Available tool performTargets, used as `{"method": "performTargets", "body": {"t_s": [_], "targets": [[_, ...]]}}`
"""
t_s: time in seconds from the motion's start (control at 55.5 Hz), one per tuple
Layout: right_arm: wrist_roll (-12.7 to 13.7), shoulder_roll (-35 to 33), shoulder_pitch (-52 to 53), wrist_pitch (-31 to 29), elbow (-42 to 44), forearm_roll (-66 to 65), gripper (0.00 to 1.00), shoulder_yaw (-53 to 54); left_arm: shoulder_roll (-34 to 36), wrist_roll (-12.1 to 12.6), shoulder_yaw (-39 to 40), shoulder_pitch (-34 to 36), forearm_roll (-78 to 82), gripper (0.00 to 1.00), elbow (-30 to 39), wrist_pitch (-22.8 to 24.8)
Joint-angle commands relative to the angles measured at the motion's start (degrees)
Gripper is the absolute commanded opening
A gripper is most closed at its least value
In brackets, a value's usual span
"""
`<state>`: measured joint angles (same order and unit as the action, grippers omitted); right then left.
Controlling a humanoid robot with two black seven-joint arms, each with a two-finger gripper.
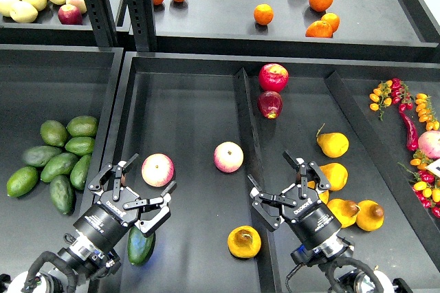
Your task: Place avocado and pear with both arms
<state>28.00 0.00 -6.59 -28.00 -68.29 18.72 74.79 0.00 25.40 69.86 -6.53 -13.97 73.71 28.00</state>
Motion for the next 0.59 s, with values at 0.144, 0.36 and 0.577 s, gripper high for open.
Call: {"method": "performTargets", "body": {"t_s": [0.144, 0.36, 0.577], "targets": [[0.0, 0.0, 0.0, 0.0, -0.3, 0.0, 1.00, 0.0, 0.0, -0.1, -0.5, 0.0, 0.1, 1.00, -0.5, 0.0], [0.0, 0.0, 0.0, 0.0, -1.0, 0.0, 1.00, 0.1, 0.0, 0.4, -0.1, 1.2, 1.4, 1.00, -2.1, 0.0], [0.0, 0.0, 0.0, 0.0, -1.8, 0.0, 1.00, 1.1, 0.0, 0.6, -0.7, 2.6, 8.8, 1.00, -2.8, 0.0]]}}
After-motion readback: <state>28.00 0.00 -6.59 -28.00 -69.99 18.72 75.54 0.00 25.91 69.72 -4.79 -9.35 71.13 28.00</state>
